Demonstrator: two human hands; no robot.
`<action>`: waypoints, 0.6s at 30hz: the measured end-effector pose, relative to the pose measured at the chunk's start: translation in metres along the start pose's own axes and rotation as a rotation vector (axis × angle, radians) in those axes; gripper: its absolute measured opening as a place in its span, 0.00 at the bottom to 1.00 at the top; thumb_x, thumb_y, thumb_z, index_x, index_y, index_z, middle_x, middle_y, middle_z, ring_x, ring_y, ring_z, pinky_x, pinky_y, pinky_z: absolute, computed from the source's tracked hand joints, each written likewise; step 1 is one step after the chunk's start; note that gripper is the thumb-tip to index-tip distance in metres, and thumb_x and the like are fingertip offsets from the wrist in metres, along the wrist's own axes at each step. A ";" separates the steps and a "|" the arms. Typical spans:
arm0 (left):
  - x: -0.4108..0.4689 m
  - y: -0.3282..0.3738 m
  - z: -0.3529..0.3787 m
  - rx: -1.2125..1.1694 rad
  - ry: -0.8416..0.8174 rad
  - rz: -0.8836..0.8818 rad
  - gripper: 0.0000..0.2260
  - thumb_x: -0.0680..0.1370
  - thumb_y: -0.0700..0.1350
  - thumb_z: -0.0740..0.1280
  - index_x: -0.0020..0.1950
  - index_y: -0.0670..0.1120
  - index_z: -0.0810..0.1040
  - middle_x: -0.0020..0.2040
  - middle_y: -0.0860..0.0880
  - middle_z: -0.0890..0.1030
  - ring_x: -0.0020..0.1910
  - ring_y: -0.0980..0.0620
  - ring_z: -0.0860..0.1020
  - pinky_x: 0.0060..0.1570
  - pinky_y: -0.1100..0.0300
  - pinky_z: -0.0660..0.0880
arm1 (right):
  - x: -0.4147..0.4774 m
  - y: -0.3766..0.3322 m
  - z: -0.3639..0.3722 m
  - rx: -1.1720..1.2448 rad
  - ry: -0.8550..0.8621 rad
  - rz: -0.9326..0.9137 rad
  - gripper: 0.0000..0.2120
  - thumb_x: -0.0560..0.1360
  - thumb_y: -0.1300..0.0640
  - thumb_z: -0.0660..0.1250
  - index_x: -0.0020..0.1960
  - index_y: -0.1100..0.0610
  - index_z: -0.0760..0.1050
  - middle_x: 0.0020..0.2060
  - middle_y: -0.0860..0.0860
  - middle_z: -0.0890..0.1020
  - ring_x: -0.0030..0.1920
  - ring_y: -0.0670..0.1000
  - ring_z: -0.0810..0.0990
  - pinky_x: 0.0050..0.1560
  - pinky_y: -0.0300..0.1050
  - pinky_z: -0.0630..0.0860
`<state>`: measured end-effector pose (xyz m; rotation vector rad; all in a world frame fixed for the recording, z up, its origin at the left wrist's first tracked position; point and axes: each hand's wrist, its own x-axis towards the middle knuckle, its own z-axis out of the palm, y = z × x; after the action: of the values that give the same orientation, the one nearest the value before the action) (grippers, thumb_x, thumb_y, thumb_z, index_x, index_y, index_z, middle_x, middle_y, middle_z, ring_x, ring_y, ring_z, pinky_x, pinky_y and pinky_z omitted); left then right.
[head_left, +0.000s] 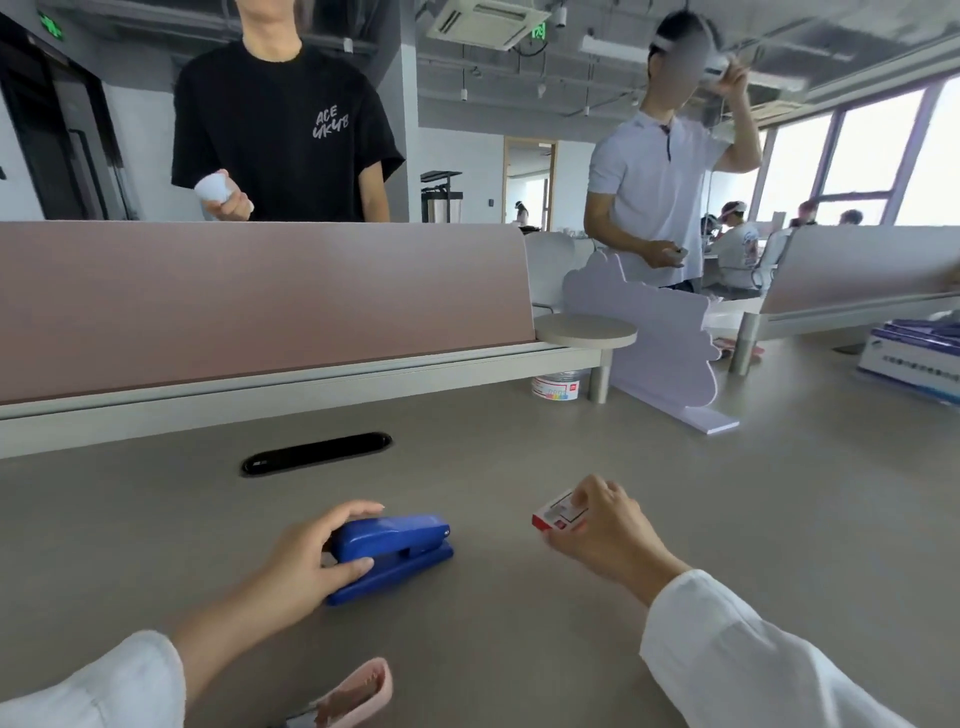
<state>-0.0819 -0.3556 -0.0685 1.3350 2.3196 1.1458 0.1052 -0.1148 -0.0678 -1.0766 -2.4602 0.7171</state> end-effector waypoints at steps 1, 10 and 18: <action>0.011 0.001 0.009 -0.005 -0.021 0.005 0.21 0.72 0.40 0.70 0.52 0.67 0.73 0.56 0.58 0.77 0.44 0.51 0.80 0.45 0.67 0.75 | 0.010 0.018 -0.012 0.016 0.054 0.047 0.23 0.64 0.43 0.71 0.50 0.54 0.69 0.50 0.51 0.73 0.53 0.54 0.72 0.47 0.42 0.70; 0.107 0.037 0.081 0.032 -0.174 0.117 0.24 0.71 0.46 0.71 0.53 0.75 0.68 0.53 0.67 0.78 0.49 0.57 0.79 0.54 0.61 0.76 | 0.095 0.132 -0.075 0.003 0.291 0.310 0.24 0.67 0.44 0.70 0.56 0.56 0.69 0.56 0.54 0.73 0.59 0.58 0.68 0.54 0.47 0.70; 0.169 0.061 0.142 -0.056 -0.104 0.178 0.26 0.71 0.43 0.71 0.49 0.77 0.70 0.54 0.65 0.77 0.47 0.57 0.80 0.51 0.65 0.75 | 0.167 0.200 -0.095 -0.022 0.325 0.394 0.25 0.67 0.44 0.70 0.57 0.59 0.69 0.58 0.56 0.74 0.61 0.60 0.68 0.57 0.50 0.69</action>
<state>-0.0614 -0.1286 -0.0896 1.5669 2.1161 1.1523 0.1598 0.1565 -0.0864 -1.5726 -2.0088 0.5684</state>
